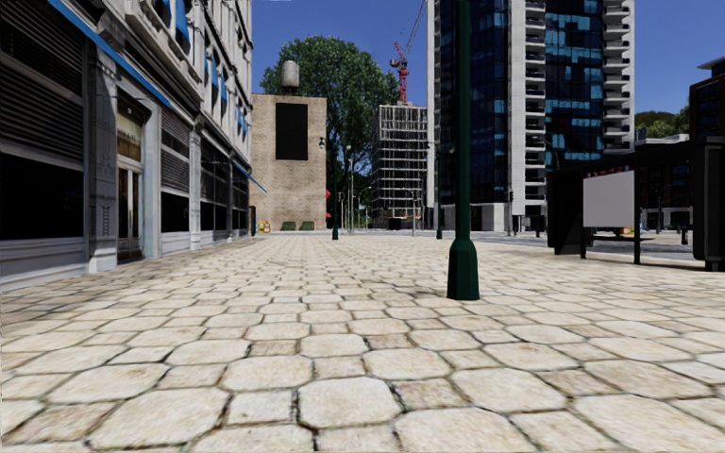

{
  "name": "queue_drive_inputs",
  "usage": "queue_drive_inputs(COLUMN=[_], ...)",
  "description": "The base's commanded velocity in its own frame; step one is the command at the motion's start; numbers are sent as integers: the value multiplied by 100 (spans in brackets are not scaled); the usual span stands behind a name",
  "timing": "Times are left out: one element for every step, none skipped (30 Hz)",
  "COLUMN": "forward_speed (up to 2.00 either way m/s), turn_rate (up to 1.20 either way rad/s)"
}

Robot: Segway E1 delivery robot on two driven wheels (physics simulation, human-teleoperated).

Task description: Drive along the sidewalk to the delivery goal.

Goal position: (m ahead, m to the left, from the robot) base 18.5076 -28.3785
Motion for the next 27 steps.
queue_drive_inputs(forward_speed=[200, 200, 200, 200, 200, 200, 200, 200, 200, 200, 200, 200, 200, 200, 200, 200, 200, 200, 200, 200, 200, 200, 200, 200, 200, 200, 200], turn_rate=[0, 0, 0, 0, 0, 0, 0, 0, 0, 0, 0, 0, 0, 0, 0, 0, 0, 0, 0, 0, 0, 0, 0, 0, 0, 0, 0])
